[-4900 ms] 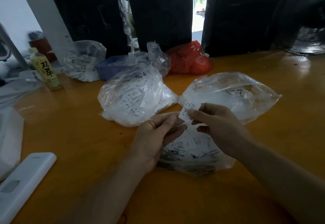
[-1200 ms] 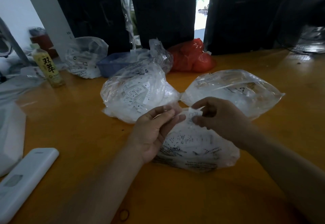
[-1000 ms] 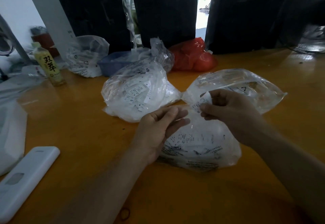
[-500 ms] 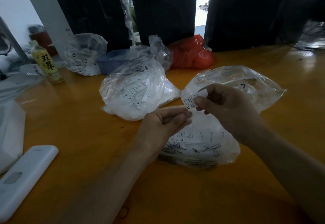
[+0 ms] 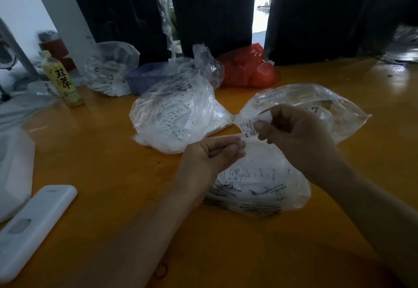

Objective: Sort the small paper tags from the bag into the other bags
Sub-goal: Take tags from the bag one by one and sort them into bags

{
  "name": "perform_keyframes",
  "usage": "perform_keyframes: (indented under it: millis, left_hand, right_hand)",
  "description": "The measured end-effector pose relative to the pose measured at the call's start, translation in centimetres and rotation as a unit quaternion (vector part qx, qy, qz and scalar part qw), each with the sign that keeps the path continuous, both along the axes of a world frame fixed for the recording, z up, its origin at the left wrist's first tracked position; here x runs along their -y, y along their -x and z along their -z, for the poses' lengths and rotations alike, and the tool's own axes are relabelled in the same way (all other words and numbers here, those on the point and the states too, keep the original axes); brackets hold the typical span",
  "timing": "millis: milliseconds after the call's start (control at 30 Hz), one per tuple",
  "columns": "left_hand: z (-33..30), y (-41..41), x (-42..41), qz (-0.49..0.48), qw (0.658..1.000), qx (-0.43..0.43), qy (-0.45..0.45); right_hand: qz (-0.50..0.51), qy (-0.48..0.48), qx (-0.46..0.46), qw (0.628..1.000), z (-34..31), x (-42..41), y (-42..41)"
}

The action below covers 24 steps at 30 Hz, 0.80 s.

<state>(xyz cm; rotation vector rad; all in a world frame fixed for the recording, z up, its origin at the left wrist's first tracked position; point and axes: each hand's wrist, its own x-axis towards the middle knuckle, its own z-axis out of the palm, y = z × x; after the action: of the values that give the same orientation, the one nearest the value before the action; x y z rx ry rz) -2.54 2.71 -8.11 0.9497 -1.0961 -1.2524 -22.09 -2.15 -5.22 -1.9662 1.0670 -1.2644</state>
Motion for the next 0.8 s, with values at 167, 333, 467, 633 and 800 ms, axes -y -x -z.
perform_keyframes:
  millis: [167,333,467,633,800]
  left_hand:
    - [-0.09,0.10,-0.17,-0.007,1.000,0.006,0.006]
    - [0.01,0.13,-0.13,-0.013,1.000,0.016,0.012]
    - [0.08,0.04,0.00,-0.010,1.000,0.009,0.006]
    - [0.21,0.01,0.06,-0.016,1.000,0.016,0.016]
    - [0.26,0.03,0.12,-0.021,0.999,0.035,0.018]
  right_hand:
    - [-0.004,0.010,-0.018,1.000,0.33,-0.09,-0.32]
    - [0.004,0.022,-0.058,0.998,0.59,0.03,-0.50]
    - [0.023,0.039,-0.008,0.999,0.26,-0.20,-0.36]
    - [0.026,0.041,-0.060,0.997,0.46,-0.18,-0.56]
    - [0.017,0.028,-0.087,0.996,0.64,-0.04,-0.49]
